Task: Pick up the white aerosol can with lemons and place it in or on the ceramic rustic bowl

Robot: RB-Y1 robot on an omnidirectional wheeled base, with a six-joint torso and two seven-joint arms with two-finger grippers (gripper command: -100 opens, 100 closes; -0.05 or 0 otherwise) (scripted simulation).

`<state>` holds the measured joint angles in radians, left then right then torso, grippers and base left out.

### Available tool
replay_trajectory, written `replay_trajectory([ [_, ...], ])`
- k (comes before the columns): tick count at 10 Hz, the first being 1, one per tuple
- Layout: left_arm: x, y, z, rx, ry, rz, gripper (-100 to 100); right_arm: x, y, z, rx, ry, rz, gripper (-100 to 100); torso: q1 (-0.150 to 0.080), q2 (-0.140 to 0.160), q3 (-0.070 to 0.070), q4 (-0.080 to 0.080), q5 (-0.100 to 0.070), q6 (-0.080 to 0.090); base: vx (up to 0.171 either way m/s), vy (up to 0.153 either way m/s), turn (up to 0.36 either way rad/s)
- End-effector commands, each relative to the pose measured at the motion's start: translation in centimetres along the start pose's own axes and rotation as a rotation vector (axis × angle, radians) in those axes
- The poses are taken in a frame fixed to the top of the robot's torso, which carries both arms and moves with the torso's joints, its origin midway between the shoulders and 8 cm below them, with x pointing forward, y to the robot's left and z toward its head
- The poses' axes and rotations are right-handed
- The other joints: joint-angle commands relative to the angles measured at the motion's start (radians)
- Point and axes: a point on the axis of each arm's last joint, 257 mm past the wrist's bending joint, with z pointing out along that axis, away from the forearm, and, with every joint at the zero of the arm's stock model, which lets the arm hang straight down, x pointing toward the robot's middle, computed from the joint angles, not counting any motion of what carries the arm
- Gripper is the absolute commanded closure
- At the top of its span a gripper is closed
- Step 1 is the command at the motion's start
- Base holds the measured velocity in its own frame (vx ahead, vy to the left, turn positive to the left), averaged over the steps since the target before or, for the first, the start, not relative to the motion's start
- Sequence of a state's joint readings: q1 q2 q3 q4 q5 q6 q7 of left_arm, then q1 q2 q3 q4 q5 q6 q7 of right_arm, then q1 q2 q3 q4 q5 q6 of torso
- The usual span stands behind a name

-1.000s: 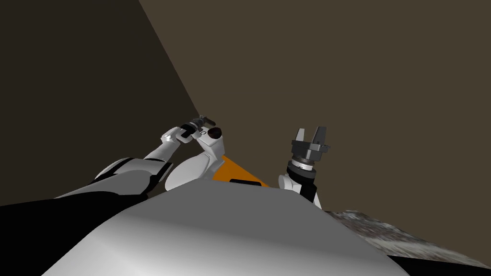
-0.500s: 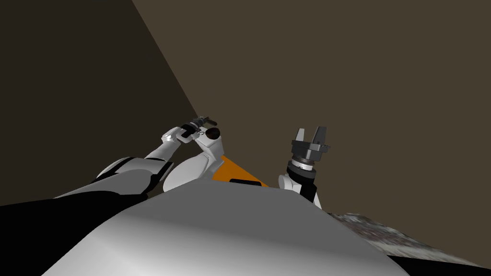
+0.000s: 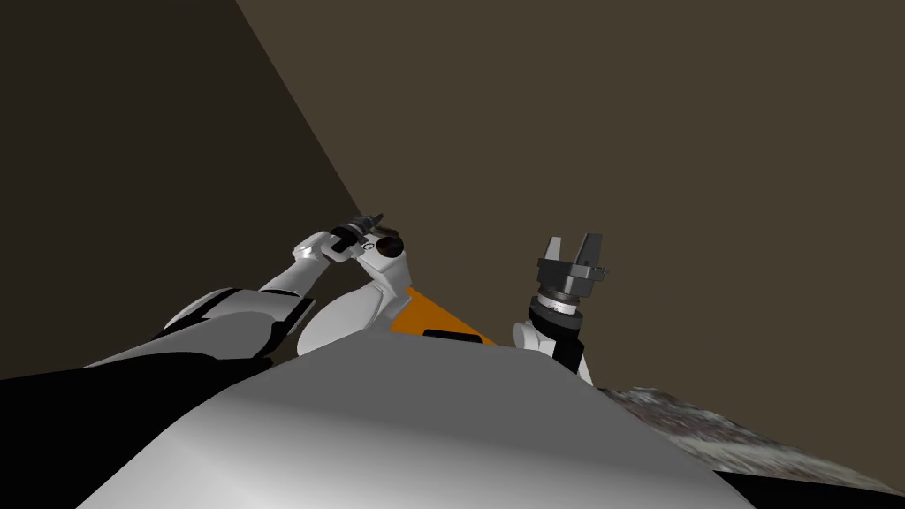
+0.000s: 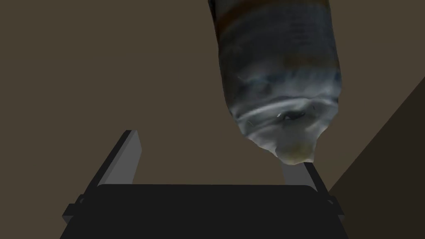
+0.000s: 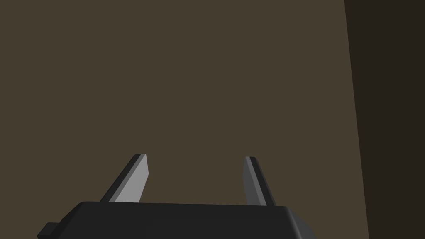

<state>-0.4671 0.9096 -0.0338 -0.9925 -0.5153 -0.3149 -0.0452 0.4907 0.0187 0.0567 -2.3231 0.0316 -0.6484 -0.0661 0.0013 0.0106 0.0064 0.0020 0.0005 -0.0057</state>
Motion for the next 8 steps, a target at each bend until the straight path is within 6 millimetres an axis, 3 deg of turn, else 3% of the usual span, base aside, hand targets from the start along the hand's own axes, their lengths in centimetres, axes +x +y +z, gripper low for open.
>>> replay_trajectory([
  [1, -1.4, 1.4, 0.0, -0.016, 0.004, -0.001, -100, 0.0, 0.0, 0.0, 0.000, 0.000, 0.000, 0, 0.000, 0.000, 0.000, 0.000, 0.000, 0.000, -0.014, -0.024, -0.111],
  [6, -4.1, 3.4, -0.2, -0.045, 0.007, 0.003, -100, 0.0, 0.0, 0.0, 0.000, 0.000, 0.000, 0, 0.000, 0.000, 0.000, 0.000, 0.000, 0.000, -0.009, -0.017, -0.059],
  [7, -3.5, 3.1, -0.2, -0.039, 0.007, 0.005, -100, 0.0, 0.0, 0.0, 0.000, 0.000, 0.000, 0, 0.000, 0.000, 0.000, 0.000, 0.000, 0.000, -0.003, -0.005, -0.011],
  [8, -3.6, 3.1, -0.3, -0.041, 0.007, 0.003, 0, 0.0, 0.0, 0.0, 0.000, 0.000, 0.000, 0, 0.001, 0.000, 0.000, 0.000, 0.000, 0.000, 0.000, 0.000, 0.000],
])
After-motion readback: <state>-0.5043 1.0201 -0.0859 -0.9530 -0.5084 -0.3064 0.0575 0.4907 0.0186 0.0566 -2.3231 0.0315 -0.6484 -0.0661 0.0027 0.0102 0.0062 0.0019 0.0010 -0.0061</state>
